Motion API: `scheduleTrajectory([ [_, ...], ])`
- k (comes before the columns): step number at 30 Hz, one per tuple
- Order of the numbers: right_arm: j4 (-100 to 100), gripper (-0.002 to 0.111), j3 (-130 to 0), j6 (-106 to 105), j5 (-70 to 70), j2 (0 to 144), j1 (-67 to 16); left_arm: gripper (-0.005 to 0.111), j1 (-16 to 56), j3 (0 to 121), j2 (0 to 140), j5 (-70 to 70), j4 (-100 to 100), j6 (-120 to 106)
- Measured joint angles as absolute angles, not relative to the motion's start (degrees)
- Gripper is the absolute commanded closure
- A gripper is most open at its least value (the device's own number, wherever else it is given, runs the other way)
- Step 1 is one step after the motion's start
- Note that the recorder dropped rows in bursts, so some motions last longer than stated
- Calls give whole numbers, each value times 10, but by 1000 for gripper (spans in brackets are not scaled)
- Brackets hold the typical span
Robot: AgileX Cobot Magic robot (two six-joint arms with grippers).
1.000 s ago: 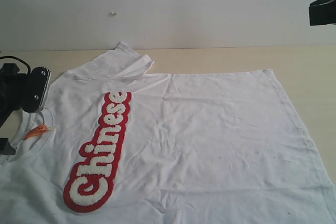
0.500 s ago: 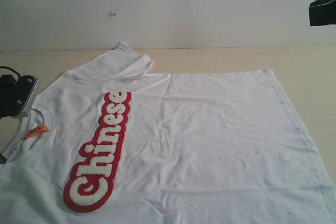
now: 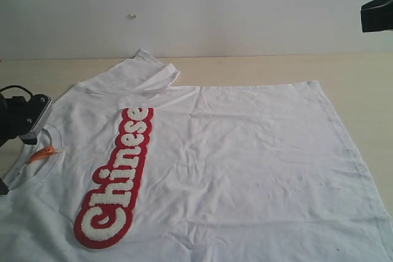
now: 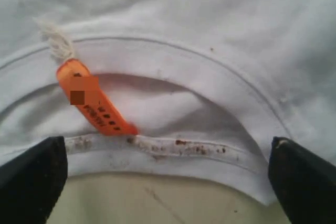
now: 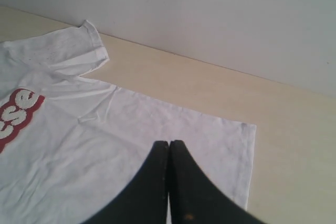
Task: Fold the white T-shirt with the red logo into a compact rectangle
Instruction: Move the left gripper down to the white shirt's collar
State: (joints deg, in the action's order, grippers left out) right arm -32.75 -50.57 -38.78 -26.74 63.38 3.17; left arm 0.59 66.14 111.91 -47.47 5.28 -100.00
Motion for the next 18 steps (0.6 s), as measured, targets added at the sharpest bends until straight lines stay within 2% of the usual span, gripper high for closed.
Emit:
scheduleTrajectory([
  [7, -327, 108, -506, -388, -271, 634, 32, 2, -20, 661, 1127, -480, 47, -1000],
  [18, -327, 108, -506, -388, -271, 634, 32, 2, -21, 666, 1137, -494, 58, -1016],
])
